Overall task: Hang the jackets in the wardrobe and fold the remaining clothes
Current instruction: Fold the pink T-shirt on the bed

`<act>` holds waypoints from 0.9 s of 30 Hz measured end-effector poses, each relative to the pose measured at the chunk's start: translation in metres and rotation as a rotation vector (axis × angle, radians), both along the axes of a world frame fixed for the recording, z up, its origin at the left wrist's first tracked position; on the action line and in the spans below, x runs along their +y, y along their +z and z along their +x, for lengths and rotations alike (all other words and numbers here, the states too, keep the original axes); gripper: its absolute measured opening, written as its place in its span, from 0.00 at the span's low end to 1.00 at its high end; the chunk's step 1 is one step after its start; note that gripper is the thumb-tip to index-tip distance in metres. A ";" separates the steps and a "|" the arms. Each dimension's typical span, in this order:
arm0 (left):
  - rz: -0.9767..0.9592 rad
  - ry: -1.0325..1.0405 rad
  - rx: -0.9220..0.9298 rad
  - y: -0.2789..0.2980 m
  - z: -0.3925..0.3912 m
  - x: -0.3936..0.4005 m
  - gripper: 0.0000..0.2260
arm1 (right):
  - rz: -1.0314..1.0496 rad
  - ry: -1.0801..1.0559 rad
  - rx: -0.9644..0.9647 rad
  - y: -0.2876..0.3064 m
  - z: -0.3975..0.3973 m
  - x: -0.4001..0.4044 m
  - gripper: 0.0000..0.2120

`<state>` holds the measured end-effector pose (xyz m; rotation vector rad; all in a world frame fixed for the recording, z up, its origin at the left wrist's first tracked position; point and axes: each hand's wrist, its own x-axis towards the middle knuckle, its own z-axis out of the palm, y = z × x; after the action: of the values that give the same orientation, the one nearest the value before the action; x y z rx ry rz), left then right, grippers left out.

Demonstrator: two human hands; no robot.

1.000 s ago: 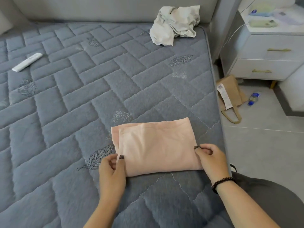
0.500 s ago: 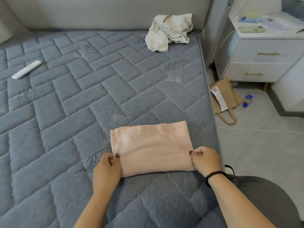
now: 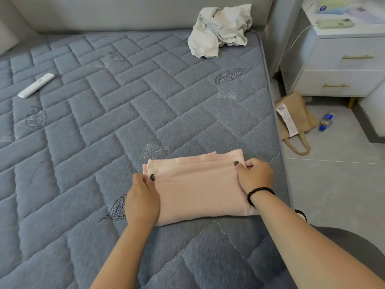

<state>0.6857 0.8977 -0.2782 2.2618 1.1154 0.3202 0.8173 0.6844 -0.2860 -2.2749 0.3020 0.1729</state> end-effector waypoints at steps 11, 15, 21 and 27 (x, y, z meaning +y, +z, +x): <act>0.350 -0.546 0.110 -0.024 -0.005 -0.039 0.27 | -0.312 0.758 -0.526 -0.013 -0.079 0.047 0.20; 0.340 -0.510 0.146 -0.034 -0.003 -0.032 0.28 | -0.443 0.832 -0.362 -0.030 -0.070 0.038 0.27; 0.250 -0.378 0.162 -0.036 -0.008 -0.025 0.32 | -0.573 0.638 -0.229 -0.033 -0.056 0.021 0.38; -0.018 -0.152 -0.087 -0.027 -0.021 -0.015 0.28 | -0.128 0.219 -0.125 -0.025 -0.043 -0.010 0.39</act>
<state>0.6646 0.8826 -0.3054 2.2786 0.8928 0.3416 0.7745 0.6740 -0.3111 -2.4317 -0.0021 0.1263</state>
